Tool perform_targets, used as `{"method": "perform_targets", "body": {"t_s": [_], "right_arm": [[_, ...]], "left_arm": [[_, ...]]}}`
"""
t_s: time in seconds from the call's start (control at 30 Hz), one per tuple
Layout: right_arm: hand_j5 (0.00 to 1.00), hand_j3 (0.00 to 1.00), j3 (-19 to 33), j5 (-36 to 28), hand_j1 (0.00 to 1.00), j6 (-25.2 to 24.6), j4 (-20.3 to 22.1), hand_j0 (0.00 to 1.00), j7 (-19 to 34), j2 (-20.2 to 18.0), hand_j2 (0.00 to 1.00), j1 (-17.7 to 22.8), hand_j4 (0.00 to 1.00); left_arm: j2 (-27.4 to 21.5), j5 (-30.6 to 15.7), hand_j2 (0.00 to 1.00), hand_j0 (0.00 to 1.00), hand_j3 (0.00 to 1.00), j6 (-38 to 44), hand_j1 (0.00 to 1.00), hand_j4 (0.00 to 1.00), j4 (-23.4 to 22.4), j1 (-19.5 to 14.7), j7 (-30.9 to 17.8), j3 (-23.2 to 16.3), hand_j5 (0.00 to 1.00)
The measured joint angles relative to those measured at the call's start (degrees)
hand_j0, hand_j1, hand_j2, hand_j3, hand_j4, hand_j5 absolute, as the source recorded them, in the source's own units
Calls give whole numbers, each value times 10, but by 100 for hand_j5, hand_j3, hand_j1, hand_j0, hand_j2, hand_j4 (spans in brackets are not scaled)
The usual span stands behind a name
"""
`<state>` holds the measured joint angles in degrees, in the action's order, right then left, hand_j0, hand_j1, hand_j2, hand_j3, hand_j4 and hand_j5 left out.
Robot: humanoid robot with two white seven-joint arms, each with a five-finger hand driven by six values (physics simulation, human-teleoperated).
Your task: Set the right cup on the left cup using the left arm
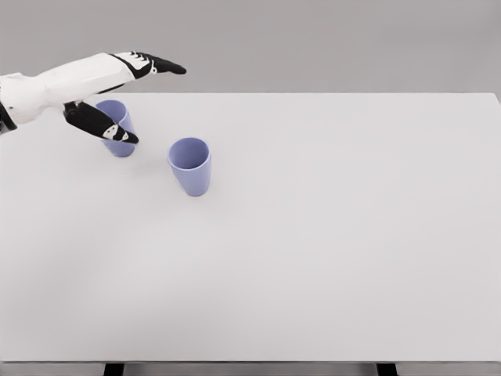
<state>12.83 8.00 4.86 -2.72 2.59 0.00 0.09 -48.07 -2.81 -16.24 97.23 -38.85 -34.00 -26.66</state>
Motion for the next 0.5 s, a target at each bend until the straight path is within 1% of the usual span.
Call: {"method": "perform_targets", "body": {"t_s": [0.03, 0.1, 0.17, 0.23, 0.37, 0.5], "right_arm": [[100, 100, 0, 0, 100, 0, 0, 100, 0, 0, 100, 1, 100], [100, 100, 0, 0, 100, 0, 0, 100, 0, 0, 100, 1, 100], [100, 100, 0, 0, 100, 0, 0, 100, 0, 0, 100, 0, 100], [100, 100, 0, 0, 100, 0, 0, 100, 0, 0, 100, 1, 100], [100, 100, 0, 0, 100, 0, 0, 100, 0, 0, 100, 0, 100], [100, 100, 0, 0, 100, 0, 0, 100, 0, 0, 100, 1, 100]], "left_arm": [[5, 2, 100, 100, 100, 9, 100, 100, -5, -23, -3, -11, 100], [10, 6, 100, 100, 100, 20, 100, 100, -17, -57, -6, -48, 100], [14, 10, 100, 100, 100, 24, 100, 100, -27, -61, -8, -89, 100], [22, 24, 100, 100, 100, 25, 100, 100, -32, -64, -9, -116, 100], [39, 47, 100, 100, 100, 29, 100, 100, -45, -65, -10, -142, 100], [55, 61, 100, 100, 100, 30, 100, 100, -79, -71, -10, -161, 100]]}}
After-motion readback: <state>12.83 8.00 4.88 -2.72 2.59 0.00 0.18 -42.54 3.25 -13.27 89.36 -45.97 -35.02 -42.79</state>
